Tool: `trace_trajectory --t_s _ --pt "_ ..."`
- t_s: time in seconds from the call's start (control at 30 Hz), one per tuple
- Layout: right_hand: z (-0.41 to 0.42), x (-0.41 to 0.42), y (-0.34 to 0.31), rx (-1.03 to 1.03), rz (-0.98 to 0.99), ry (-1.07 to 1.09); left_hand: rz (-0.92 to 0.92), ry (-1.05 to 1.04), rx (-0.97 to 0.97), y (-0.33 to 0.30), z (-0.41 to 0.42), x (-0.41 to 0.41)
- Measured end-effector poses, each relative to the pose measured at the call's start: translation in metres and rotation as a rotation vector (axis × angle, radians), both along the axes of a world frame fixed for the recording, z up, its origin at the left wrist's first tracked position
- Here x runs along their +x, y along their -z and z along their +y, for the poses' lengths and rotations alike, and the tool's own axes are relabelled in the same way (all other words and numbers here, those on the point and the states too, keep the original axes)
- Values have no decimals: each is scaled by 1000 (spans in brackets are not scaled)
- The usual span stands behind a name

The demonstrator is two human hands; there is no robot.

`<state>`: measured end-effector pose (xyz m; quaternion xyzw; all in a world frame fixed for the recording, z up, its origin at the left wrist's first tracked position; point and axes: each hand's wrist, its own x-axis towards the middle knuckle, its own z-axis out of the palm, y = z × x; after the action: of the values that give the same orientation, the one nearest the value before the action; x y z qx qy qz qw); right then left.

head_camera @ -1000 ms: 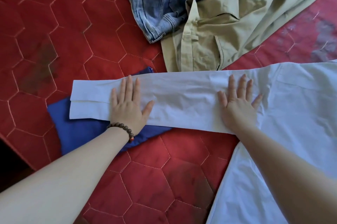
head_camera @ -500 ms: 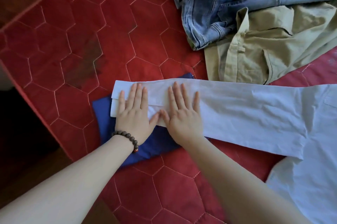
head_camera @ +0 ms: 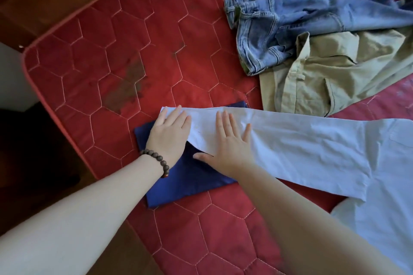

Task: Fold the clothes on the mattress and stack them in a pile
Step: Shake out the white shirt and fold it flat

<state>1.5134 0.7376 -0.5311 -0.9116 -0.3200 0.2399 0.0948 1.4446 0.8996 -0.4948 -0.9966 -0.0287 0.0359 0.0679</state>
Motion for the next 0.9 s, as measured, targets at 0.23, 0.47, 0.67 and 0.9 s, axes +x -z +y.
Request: trace_trajectory --t_s 0.23,0.47,0.67,0.9 --pt "-11 22 -75 389 -77 254 -364 103 -291 -58 -64 43" --pt "-182 59 -131 328 -240 597 -226 82 -430 -80 -191 58" --pt "-376 54 -145 307 -479 942 -21 139 -437 -57 -305 51" --pt "-535 -12 -92 19 -378 1276 211 200 -175 9 -380 43"
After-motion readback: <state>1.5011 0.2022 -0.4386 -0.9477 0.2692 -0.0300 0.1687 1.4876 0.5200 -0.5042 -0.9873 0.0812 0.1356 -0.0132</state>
